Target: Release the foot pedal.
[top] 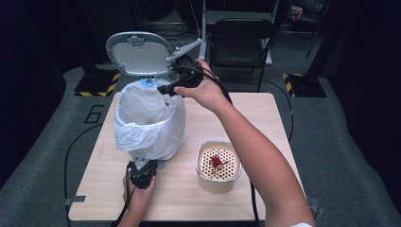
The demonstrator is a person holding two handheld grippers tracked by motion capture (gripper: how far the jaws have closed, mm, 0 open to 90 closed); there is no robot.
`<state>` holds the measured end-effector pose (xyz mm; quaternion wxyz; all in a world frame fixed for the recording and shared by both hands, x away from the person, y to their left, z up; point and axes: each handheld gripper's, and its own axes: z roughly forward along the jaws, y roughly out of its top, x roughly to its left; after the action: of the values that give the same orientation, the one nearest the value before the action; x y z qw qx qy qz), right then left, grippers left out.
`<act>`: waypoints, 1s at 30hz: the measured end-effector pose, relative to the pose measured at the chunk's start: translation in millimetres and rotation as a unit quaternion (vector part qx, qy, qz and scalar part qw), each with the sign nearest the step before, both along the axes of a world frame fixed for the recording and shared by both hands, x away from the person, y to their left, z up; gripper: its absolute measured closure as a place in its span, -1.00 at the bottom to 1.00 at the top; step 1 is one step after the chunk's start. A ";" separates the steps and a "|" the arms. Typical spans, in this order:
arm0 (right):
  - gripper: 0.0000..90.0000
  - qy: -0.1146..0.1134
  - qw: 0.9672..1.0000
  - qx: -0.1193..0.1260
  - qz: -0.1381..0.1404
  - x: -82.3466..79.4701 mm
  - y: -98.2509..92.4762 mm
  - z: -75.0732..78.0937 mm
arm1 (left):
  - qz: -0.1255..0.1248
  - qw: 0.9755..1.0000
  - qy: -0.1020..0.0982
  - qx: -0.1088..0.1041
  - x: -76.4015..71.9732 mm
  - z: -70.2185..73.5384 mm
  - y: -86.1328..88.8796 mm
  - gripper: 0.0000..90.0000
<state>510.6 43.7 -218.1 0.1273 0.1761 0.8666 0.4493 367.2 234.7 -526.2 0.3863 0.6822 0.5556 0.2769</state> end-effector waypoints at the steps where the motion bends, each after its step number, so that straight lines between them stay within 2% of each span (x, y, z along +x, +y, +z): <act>1: -0.21 0.001 1.000 0.000 -0.001 1.0 4.1 -1.0 | -0.001 1.000 0.001 0.000 0.0 0.1 0.1 0.75; 5: -0.22 0.004 1.000 -0.004 -0.007 3.7 19.4 -6.6 | 0.000 1.000 0.003 -0.002 -0.2 0.3 0.0 0.75; 8: -0.22 0.005 1.000 -0.009 -0.010 5.6 30.3 -11.3 | -0.005 1.000 0.007 0.005 -0.3 0.7 1.1 0.75; 15: -0.25 0.000 1.000 -0.003 -0.011 7.0 49.7 -17.1 | -0.005 1.000 0.006 0.004 -0.2 0.6 1.3 0.75; 17: -0.27 0.000 1.000 -0.001 -0.013 7.6 53.2 -18.4 | -0.006 1.000 0.008 0.005 -0.5 0.9 1.4 0.75; 18: -0.28 -0.002 1.000 0.001 -0.013 8.4 55.0 -19.3 | 0.000 1.000 0.003 -0.005 -0.2 0.3 0.1 0.75; 19: -0.28 0.001 1.000 0.002 -0.014 8.4 56.6 -20.0 | 0.000 1.000 0.001 -0.006 0.0 0.1 -0.1 0.75; 24: -0.34 -0.006 1.000 0.002 -0.012 8.7 65.2 -23.7 | 0.001 1.000 0.001 -0.002 0.0 0.0 -0.2 0.75; 26: -0.48 -0.015 1.000 0.008 -0.011 7.1 68.8 -24.9 | -0.006 1.000 0.006 0.006 -0.3 0.7 1.1 0.75; 27: -0.69 -0.026 0.999 0.015 -0.017 5.1 70.7 -26.0 | -0.006 1.000 0.006 0.005 -0.4 0.7 1.1 0.75; 28: -0.77 -0.022 0.999 0.016 -0.019 4.6 72.1 -26.6 | -0.005 1.000 0.006 0.004 -0.3 0.6 1.0 0.75; 30: -0.80 -0.006 1.000 0.021 -0.012 4.2 73.9 -28.2 | -0.005 1.000 0.005 0.005 -0.3 0.6 0.9 0.75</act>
<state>514.8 117.6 -246.3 0.1340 0.1869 0.8538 0.4670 366.9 235.7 -525.6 0.3810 0.6882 0.5530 0.2746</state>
